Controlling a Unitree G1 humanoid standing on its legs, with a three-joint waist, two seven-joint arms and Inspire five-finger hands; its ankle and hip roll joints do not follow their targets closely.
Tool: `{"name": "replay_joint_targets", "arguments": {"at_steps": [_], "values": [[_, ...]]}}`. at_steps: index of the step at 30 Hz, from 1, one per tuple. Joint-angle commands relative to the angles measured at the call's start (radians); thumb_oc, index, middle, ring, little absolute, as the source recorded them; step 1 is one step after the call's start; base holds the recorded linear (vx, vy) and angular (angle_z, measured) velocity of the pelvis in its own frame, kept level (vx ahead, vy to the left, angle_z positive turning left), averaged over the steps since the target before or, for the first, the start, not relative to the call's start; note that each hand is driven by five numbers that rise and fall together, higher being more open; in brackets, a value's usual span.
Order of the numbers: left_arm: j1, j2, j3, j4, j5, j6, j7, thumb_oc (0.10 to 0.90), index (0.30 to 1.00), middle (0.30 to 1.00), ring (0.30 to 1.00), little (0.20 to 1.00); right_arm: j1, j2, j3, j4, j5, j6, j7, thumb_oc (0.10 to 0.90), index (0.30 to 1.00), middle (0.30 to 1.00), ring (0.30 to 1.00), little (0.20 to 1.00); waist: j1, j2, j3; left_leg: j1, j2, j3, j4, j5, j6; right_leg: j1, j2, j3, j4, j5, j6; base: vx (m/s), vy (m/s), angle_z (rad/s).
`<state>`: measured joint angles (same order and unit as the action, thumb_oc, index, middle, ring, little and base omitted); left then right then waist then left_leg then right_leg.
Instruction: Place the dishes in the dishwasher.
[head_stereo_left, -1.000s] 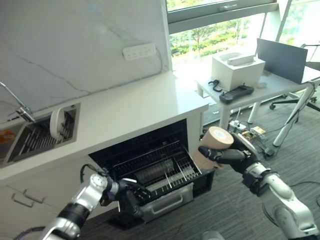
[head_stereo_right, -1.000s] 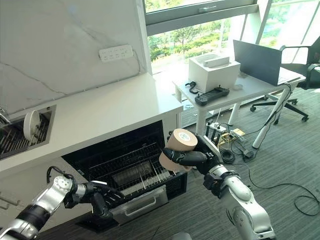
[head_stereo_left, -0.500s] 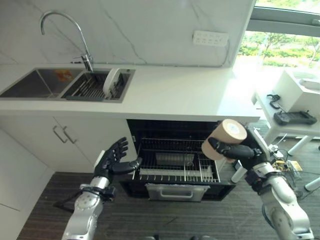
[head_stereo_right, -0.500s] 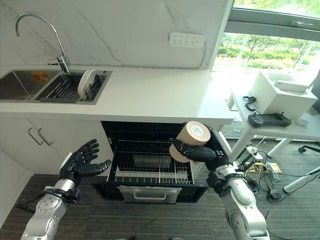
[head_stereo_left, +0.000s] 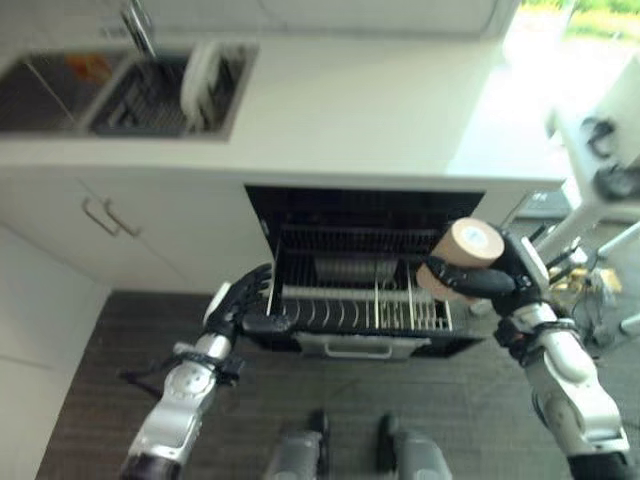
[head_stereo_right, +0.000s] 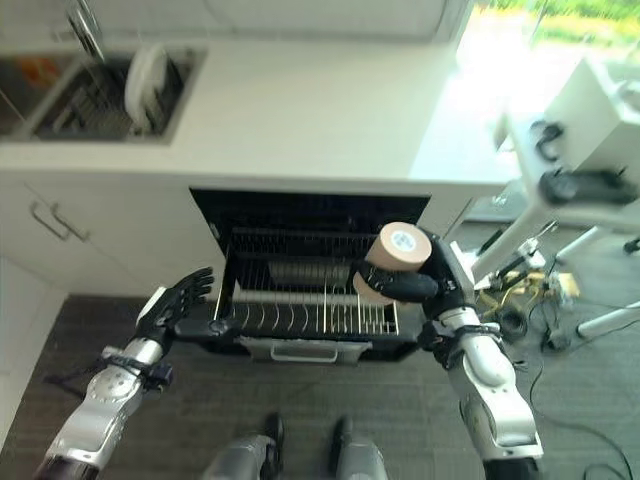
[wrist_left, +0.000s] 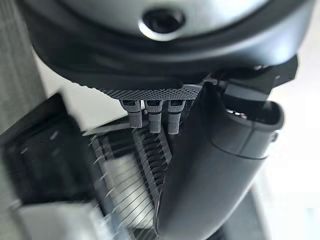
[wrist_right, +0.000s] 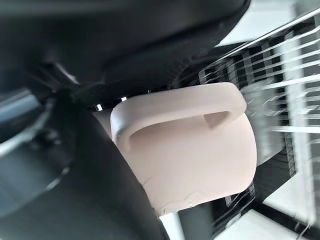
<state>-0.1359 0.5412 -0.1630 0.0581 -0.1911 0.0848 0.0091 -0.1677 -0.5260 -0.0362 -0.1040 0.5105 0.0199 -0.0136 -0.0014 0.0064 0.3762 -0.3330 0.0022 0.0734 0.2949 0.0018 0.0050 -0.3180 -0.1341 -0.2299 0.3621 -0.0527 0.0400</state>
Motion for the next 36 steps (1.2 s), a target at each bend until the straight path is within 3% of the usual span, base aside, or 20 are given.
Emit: {"name": "replay_joint_targets", "arguments": {"at_steps": [1,9,16,24,26,28,31,32,34,36], "values": [[-0.045,0.048,0.047,-0.119,-0.010,-0.037,-0.005,0.800,0.900,0.900,0.900,0.900,-0.108,-0.025,0.034,-0.101,-0.061,-0.079,-0.050,0.400,0.300,0.300,0.300,0.300,-0.020,0.008,-0.014,0.065,0.012,0.046,0.005,-0.172,0.006,0.053,0.036,0.046,-0.062,-0.069,0.062,-0.20,-0.035,0.13],[-0.117,0.067,0.032,-0.135,-0.051,-0.033,-0.014,0.800,0.900,0.900,0.900,0.900,-0.222,-0.075,0.079,-0.036,-0.175,-0.096,-0.083,0.400,0.300,0.300,0.300,0.300,-0.023,0.023,0.033,0.037,0.011,0.058,0.005,-0.166,-0.002,0.022,0.025,0.034,-0.062,-0.064,0.065,-0.06,-0.004,-0.02],[-0.135,0.075,0.021,-0.128,-0.040,-0.012,-0.020,0.800,0.900,0.900,0.900,0.900,-0.273,-0.118,0.081,-0.013,-0.204,-0.048,-0.076,0.400,0.300,0.300,0.300,0.300,-0.022,0.019,0.030,0.048,0.012,0.059,0.005,-0.167,-0.006,0.031,0.024,0.036,-0.062,-0.069,0.064,0.00,-0.004,0.00],[-0.170,0.212,-0.106,-0.099,0.166,0.203,-0.422,0.800,0.900,0.900,0.900,0.900,-0.325,-0.224,0.096,0.058,-0.163,0.034,-0.021,0.400,0.300,0.300,0.300,0.300,-0.029,0.031,0.027,0.062,0.022,0.065,0.005,-0.170,-0.012,0.040,0.025,0.032,-0.062,-0.068,0.068,0.00,-0.001,-0.01],[-0.186,0.238,-0.131,-0.100,0.179,0.238,-0.500,0.755,0.832,0.832,0.832,0.832,-0.338,-0.241,0.112,0.089,-0.156,0.034,-0.012,0.400,0.300,0.300,0.300,0.300,-0.032,0.034,0.025,0.067,0.022,0.068,0.005,-0.171,-0.012,0.045,0.024,0.031,-0.062,-0.069,0.068,0.03,0.014,-0.12],[-0.211,0.266,-0.161,-0.097,0.172,0.274,-0.574,0.587,0.580,0.580,0.580,0.580,-0.367,-0.257,0.137,0.138,-0.148,0.032,-0.009,0.400,0.300,0.300,0.300,0.300,-0.033,0.039,0.022,0.072,0.022,0.070,0.005,-0.171,-0.014,0.050,0.023,0.032,-0.062,-0.070,0.068,0.04,0.012,-0.15],[-0.269,0.295,-0.215,-0.071,0.168,0.323,-0.701,0.472,0.408,0.408,0.408,0.408,-0.448,-0.281,0.182,0.246,-0.079,0.057,0.017,0.400,0.300,0.300,0.300,0.300,-0.029,0.049,0.025,0.075,0.019,0.068,0.005,-0.171,-0.016,0.053,0.020,0.030,-0.062,-0.073,0.066,0.01,-0.001,-0.02],[-0.271,0.295,-0.216,-0.070,0.169,0.325,-0.706,0.466,0.399,0.399,0.399,0.399,-0.453,-0.282,0.185,0.252,-0.076,0.057,0.019,0.400,0.300,0.300,0.300,0.300,-0.028,0.050,0.026,0.075,0.019,0.068,0.005,-0.171,-0.016,0.053,0.019,0.030,-0.062,-0.073,0.066,0.00,0.000,0.00],[-0.299,0.305,-0.251,-0.051,0.169,0.342,-0.743,0.400,0.300,0.300,0.300,0.300,-0.515,-0.291,0.226,0.337,-0.046,0.069,0.029,0.400,0.300,0.300,0.300,0.300,-0.020,0.055,0.028,0.072,0.016,0.065,0.005,-0.170,-0.018,0.053,0.017,0.026,-0.062,-0.076,0.063,0.01,-0.046,-0.02],[-0.328,0.312,-0.294,-0.025,0.141,0.351,-0.758,0.400,0.300,0.300,0.300,0.300,-0.617,-0.294,0.282,0.483,0.023,0.089,0.037,0.400,0.300,0.300,0.300,0.300,-0.004,0.062,0.032,0.072,0.015,0.061,0.005,-0.167,-0.022,0.057,0.013,0.020,-0.062,-0.080,0.059,0.03,-0.054,0.02]]}}
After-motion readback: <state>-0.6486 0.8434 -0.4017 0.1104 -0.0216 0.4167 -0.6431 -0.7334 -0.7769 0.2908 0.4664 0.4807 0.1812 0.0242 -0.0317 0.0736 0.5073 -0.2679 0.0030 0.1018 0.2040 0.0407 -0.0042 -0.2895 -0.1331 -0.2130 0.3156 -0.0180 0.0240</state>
